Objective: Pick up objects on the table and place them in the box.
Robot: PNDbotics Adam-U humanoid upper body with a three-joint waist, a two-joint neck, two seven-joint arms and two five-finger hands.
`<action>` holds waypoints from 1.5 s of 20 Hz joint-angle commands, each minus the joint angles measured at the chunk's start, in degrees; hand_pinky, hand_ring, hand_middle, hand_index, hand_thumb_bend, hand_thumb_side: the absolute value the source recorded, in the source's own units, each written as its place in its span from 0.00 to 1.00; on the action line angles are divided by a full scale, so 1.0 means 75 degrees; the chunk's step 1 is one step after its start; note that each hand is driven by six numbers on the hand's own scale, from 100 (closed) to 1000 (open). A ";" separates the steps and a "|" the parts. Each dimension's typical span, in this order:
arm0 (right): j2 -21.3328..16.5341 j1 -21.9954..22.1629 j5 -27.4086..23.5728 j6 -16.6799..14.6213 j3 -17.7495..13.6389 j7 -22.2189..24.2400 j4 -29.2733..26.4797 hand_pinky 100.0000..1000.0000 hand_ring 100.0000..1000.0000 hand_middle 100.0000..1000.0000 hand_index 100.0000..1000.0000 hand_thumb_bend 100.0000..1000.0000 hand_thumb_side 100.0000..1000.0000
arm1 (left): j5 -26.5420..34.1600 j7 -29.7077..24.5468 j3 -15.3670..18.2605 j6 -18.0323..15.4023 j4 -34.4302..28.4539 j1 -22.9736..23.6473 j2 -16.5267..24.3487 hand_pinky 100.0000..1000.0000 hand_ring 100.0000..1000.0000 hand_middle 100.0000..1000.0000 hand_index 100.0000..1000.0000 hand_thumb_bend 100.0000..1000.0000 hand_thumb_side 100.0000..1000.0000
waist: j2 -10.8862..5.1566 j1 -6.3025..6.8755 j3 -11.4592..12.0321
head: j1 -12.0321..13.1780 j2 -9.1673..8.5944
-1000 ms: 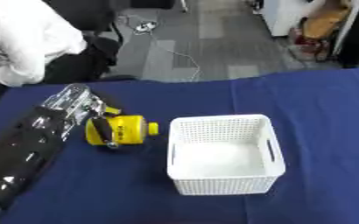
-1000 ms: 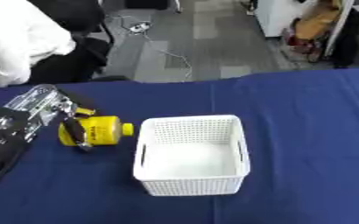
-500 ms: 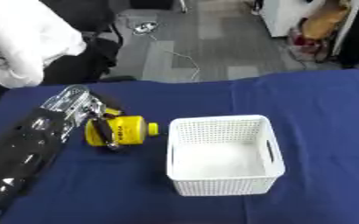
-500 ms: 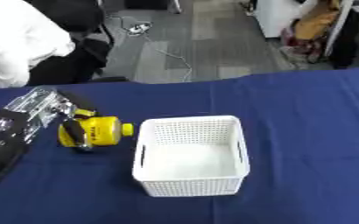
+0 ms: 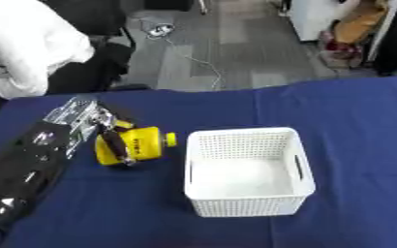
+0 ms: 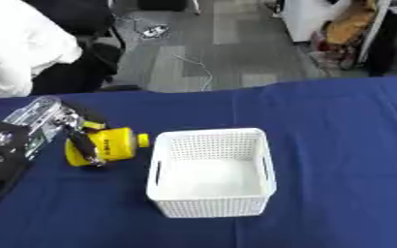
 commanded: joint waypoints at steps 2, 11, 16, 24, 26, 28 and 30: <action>-0.0048 -0.0152 -0.0027 -0.0002 -0.0068 0.0019 -0.0118 0.24 0.33 0.41 0.52 0.17 0.89 | 0.0219 0.0302 0.0021 -0.0180 -0.0069 0.0020 0.0101 0.09 0.19 0.28 0.43 0.06 0.83 | -0.0110 -0.0032 -0.0004 | 0.0031 -0.0072; -0.0051 -0.0151 -0.0029 0.0006 -0.0070 0.0023 -0.0118 0.24 0.33 0.41 0.52 0.17 0.89 | 0.0374 0.0883 -0.0004 -0.0500 -0.0004 0.0104 0.0108 0.00 0.00 0.00 0.16 0.08 0.81 | -0.0118 -0.0037 0.0008 | 0.0035 -0.0070; -0.0070 -0.0134 -0.0020 0.0007 -0.0077 0.0014 -0.0118 0.24 0.33 0.41 0.52 0.17 0.89 | 0.0366 0.0857 0.0021 -0.0591 -0.0059 0.0058 0.0146 0.00 0.00 0.00 0.15 0.08 0.81 | -0.0141 -0.0026 0.0046 | 0.0017 -0.0064; -0.0157 -0.0029 0.0035 0.0023 -0.0077 -0.0004 -0.0118 0.24 0.33 0.41 0.52 0.17 0.89 | 0.0335 0.0720 -0.0023 -0.0573 -0.0315 -0.0044 0.0280 0.00 0.00 0.00 0.15 0.08 0.81 | -0.0244 0.0010 0.0209 | -0.0043 -0.0026; -0.0184 0.0002 0.0048 0.0027 -0.0075 -0.0007 -0.0118 0.24 0.33 0.41 0.52 0.17 0.89 | 0.0274 0.0657 -0.0041 -0.0548 -0.0383 -0.0072 0.0311 0.00 0.00 0.00 0.15 0.08 0.81 | -0.0279 0.0021 0.0255 | -0.0056 -0.0021; -0.0212 0.0036 0.0060 0.0033 -0.0072 -0.0009 -0.0118 0.24 0.33 0.41 0.52 0.17 0.89 | 0.0236 0.0607 -0.0064 -0.0541 -0.0456 -0.0091 0.0324 0.00 0.00 0.00 0.15 0.08 0.81 | -0.0318 0.0032 0.0302 | -0.0067 -0.0016; -0.0249 0.0077 0.0074 0.0042 -0.0063 -0.0005 -0.0118 0.24 0.33 0.41 0.52 0.17 0.89 | 0.0223 0.0565 -0.0096 -0.0537 -0.0534 -0.0104 0.0326 0.00 0.00 0.00 0.15 0.08 0.81 | -0.0361 0.0050 0.0351 | -0.0081 -0.0013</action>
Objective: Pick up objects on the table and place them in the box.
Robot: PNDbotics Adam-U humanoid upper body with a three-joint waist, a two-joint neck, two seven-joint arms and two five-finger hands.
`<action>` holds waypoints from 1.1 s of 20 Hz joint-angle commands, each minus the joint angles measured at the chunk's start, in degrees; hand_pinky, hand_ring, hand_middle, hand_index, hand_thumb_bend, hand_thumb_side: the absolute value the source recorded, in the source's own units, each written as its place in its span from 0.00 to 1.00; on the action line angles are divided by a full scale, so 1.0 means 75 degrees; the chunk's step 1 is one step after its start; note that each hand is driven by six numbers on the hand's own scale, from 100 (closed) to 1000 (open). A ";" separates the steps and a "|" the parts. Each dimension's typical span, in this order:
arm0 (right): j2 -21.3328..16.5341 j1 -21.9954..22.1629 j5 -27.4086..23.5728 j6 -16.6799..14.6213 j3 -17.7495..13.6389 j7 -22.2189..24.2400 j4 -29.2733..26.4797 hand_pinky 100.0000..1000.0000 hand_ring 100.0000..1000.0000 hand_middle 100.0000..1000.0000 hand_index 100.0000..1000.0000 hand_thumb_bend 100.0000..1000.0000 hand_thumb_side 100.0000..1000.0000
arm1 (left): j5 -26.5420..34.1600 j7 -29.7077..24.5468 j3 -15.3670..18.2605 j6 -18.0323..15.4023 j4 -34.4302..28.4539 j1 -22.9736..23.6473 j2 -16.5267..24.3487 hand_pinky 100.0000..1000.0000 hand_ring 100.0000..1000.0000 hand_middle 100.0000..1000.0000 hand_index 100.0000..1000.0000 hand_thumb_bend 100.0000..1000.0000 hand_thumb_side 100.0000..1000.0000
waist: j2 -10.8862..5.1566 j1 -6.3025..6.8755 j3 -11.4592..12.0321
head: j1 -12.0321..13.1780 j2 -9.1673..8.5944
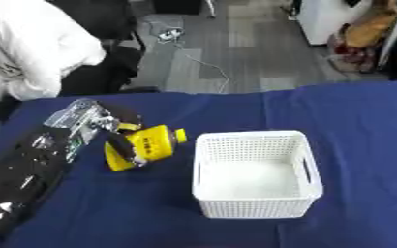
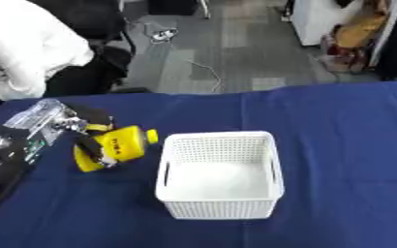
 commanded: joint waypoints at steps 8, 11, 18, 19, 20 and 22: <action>-0.0314 0.0083 0.0075 0.0048 -0.0031 -0.0006 -0.0118 0.24 0.33 0.41 0.52 0.17 0.89 | 0.0085 -0.0335 -0.0129 0.0026 -0.0593 -0.0259 0.0367 0.00 0.00 0.00 0.15 0.07 0.80 | -0.0382 0.0062 0.0141 | -0.0107 -0.0039; -0.0337 0.0103 0.0084 0.0048 -0.0035 -0.0017 -0.0118 0.24 0.33 0.41 0.52 0.17 0.89 | 0.0302 -0.0443 -0.0173 0.0054 -0.0848 -0.0275 0.0437 0.00 0.00 0.00 0.15 0.07 0.80 | -0.0423 0.0082 0.0169 | -0.0140 -0.0055; -0.0390 0.0135 0.0109 0.0055 -0.0030 -0.0026 -0.0118 0.24 0.33 0.41 0.52 0.17 0.89 | 0.0983 -0.1050 -0.0492 0.0206 -0.2165 -0.0249 0.0768 0.00 0.00 0.00 0.15 0.07 0.80 | -0.0457 0.0122 0.0205 | -0.0224 -0.0007; -0.0394 0.0137 0.0111 0.0055 -0.0031 -0.0027 -0.0118 0.24 0.33 0.41 0.52 0.17 0.89 | 0.1065 -0.1175 -0.0529 0.0264 -0.2385 -0.0242 0.0814 0.00 0.00 0.00 0.15 0.07 0.80 | -0.0458 0.0123 0.0206 | -0.0227 -0.0001; -0.0398 0.0140 0.0113 0.0056 -0.0030 -0.0028 -0.0118 0.24 0.33 0.41 0.52 0.17 0.89 | 0.1156 -0.1273 -0.0567 0.0314 -0.2602 -0.0243 0.0849 0.00 0.00 0.00 0.15 0.07 0.80 | -0.0457 0.0124 0.0208 | -0.0237 0.0005; -0.0405 0.0144 0.0118 0.0058 -0.0030 -0.0028 -0.0118 0.24 0.33 0.41 0.51 0.17 0.89 | 0.1354 -0.1349 -0.0638 0.0405 -0.3004 -0.0216 0.0909 0.00 0.00 0.00 0.15 0.07 0.79 | -0.0454 0.0126 0.0212 | -0.0249 0.0017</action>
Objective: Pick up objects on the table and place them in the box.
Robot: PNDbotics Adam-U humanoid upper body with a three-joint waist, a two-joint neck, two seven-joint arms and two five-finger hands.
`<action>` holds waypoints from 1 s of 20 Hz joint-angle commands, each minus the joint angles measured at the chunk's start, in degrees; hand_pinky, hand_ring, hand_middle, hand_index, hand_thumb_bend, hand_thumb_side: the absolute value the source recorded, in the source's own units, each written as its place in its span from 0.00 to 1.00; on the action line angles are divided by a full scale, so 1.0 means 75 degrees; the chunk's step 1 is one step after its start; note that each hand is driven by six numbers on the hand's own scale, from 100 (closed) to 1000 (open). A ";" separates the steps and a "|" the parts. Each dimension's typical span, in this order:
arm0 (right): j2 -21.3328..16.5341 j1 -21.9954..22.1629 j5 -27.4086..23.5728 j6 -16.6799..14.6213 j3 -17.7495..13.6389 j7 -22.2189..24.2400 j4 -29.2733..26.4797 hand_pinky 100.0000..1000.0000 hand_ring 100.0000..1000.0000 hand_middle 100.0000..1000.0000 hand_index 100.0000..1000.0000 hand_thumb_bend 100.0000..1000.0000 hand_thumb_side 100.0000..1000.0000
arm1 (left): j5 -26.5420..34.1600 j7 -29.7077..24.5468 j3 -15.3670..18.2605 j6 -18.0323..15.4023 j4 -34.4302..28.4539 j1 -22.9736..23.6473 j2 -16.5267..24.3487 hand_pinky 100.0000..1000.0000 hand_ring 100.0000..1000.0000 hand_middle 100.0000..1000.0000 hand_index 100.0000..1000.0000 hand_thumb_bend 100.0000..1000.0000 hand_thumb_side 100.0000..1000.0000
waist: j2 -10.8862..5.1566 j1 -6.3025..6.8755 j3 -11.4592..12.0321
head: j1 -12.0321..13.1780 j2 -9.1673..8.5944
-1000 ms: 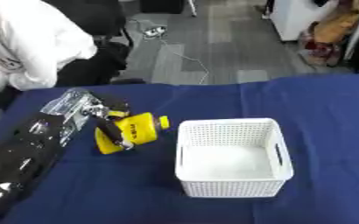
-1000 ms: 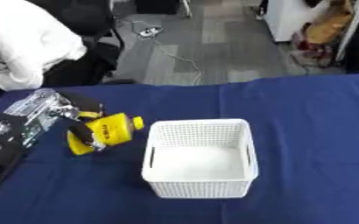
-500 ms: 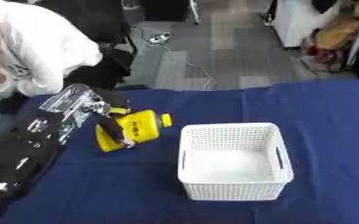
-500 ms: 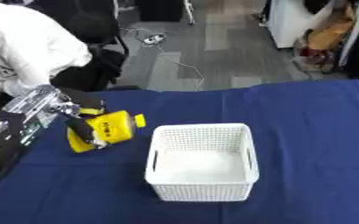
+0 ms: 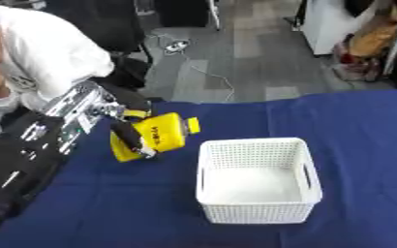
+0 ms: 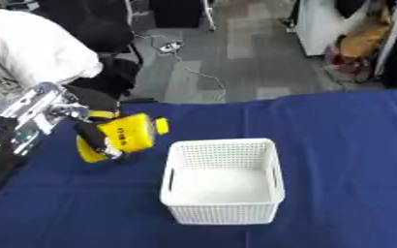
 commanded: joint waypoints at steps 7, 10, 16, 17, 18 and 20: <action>-0.0213 -0.0054 0.0029 0.0027 -0.0034 -0.0004 -0.0119 0.24 0.33 0.41 0.51 0.17 0.89 | 0.0807 -0.0517 -0.0183 -0.0013 -0.1535 -0.0041 0.0502 0.00 0.00 0.00 0.16 0.06 0.79 | -0.0164 -0.0008 -0.0001 | -0.0126 0.0037; -0.0217 -0.0057 0.0025 0.0029 -0.0027 0.0003 -0.0119 0.24 0.33 0.41 0.51 0.17 0.89 | 0.1105 -0.0517 -0.0287 0.0041 -0.1884 -0.0051 0.0469 0.00 0.00 0.00 0.16 0.06 0.79 | -0.0163 -0.0009 -0.0002 | -0.0111 0.0050; -0.0204 -0.0065 0.0016 0.0032 -0.0026 0.0011 -0.0119 0.24 0.33 0.41 0.51 0.17 0.89 | 0.1983 -0.0517 -0.0434 0.0150 -0.2387 -0.0259 0.0236 0.00 0.00 0.00 0.17 0.06 0.78 | -0.0169 -0.0020 -0.0020 | -0.0060 0.0044; -0.0200 -0.0070 0.0015 0.0032 -0.0025 0.0012 -0.0119 0.24 0.33 0.41 0.51 0.17 0.89 | 0.2185 -0.0517 -0.0439 0.0129 -0.2465 -0.0312 0.0200 0.00 0.00 0.00 0.17 0.06 0.78 | -0.0169 -0.0018 -0.0024 | -0.0052 0.0037; -0.0195 -0.0076 0.0013 0.0031 -0.0026 0.0012 -0.0119 0.24 0.33 0.41 0.51 0.17 0.89 | 0.2344 -0.0517 -0.0438 0.0112 -0.2518 -0.0350 0.0178 0.00 0.00 0.00 0.17 0.06 0.78 | -0.0169 -0.0015 -0.0031 | -0.0044 0.0031; -0.0174 -0.0100 0.0004 0.0029 -0.0025 0.0010 -0.0119 0.24 0.33 0.41 0.51 0.17 0.89 | 0.2573 -0.0517 -0.0416 0.0062 -0.2574 -0.0415 0.0119 0.00 0.00 0.00 0.17 0.06 0.78 | -0.0169 -0.0009 -0.0056 | -0.0031 0.0016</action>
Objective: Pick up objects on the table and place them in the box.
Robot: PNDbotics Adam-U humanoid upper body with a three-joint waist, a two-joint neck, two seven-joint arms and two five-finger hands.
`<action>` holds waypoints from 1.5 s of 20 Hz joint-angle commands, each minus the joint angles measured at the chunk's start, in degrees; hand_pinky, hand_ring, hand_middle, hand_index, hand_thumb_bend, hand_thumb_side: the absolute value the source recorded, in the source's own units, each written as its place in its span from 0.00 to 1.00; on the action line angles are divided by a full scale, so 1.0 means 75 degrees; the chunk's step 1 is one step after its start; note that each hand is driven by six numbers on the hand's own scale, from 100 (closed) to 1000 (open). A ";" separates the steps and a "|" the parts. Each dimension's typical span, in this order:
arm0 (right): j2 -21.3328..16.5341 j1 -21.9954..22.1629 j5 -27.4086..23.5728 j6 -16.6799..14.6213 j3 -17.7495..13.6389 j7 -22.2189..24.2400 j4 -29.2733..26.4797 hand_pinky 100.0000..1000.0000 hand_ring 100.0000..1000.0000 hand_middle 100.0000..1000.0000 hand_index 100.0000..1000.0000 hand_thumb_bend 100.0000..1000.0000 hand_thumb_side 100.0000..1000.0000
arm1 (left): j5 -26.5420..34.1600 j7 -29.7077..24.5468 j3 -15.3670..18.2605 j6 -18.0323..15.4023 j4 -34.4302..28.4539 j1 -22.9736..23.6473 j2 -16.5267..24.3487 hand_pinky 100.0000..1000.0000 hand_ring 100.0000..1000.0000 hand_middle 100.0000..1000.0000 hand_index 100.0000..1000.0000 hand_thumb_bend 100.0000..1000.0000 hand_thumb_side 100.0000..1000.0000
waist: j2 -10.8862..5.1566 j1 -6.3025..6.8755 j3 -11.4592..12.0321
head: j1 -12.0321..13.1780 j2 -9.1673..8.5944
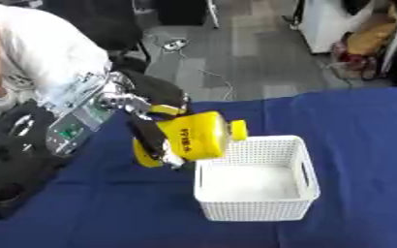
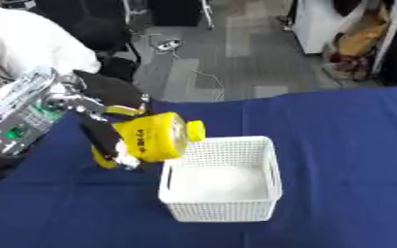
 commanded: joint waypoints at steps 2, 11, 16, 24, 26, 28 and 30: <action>-0.0151 -0.0123 -0.0027 0.0018 -0.0025 0.0001 -0.0119 0.24 0.33 0.41 0.51 0.17 0.89 | 0.0467 -0.0176 0.0135 -0.0324 -0.0169 -0.0250 -0.0008 0.00 0.00 0.00 0.18 0.05 0.78 | -0.0168 -0.0012 -0.0034 | 0.0029 -0.0056; -0.0019 -0.0241 -0.0079 0.0001 -0.0020 0.0010 -0.0119 0.24 0.33 0.41 0.51 0.16 0.89 | 0.0563 0.1502 0.0242 -0.1267 0.0411 -0.0364 -0.0390 0.00 0.00 0.00 0.18 0.05 0.77 | -0.0115 -0.0012 -0.0198 | 0.0100 -0.0091; 0.0061 -0.0314 -0.0085 -0.0011 -0.0057 -0.0034 -0.0119 0.23 0.33 0.41 0.51 0.16 0.88 | 0.0260 0.1929 0.0159 -0.1632 0.0893 -0.0397 -0.0543 0.00 0.00 0.00 0.18 0.05 0.77 | -0.0088 0.0011 -0.0300 | 0.0184 -0.0192; 0.0181 -0.0432 -0.0060 -0.0011 -0.0078 -0.0183 -0.0119 0.23 0.33 0.41 0.51 0.15 0.88 | -0.0084 0.1830 -0.0102 -0.1867 0.1475 -0.0581 -0.0896 0.00 0.00 0.00 0.20 0.06 0.78 | -0.0067 0.0046 -0.0437 | 0.0235 -0.0300; 0.0219 -0.0461 -0.0071 -0.0011 -0.0067 -0.0192 -0.0119 0.23 0.33 0.41 0.51 0.15 0.88 | -0.0334 0.1847 -0.0109 -0.1926 0.1740 -0.0628 -0.1037 0.00 0.00 0.00 0.21 0.05 0.78 | -0.0067 0.0055 -0.0470 | 0.0261 -0.0316; 0.0293 -0.0508 -0.0151 0.0005 -0.0034 -0.0194 -0.0119 0.23 0.33 0.41 0.51 0.14 0.88 | -0.0676 0.1946 -0.0064 -0.1987 0.2072 -0.0673 -0.1182 0.00 0.00 0.00 0.22 0.05 0.78 | -0.0063 0.0067 -0.0519 | 0.0305 -0.0351; 0.0334 -0.0544 -0.0201 0.0023 -0.0051 -0.0188 -0.0119 0.23 0.33 0.41 0.51 0.14 0.88 | -0.0994 0.2117 -0.0008 -0.2053 0.2383 -0.0703 -0.1304 0.00 0.00 0.00 0.24 0.04 0.77 | -0.0056 0.0076 -0.0559 | 0.0324 -0.0395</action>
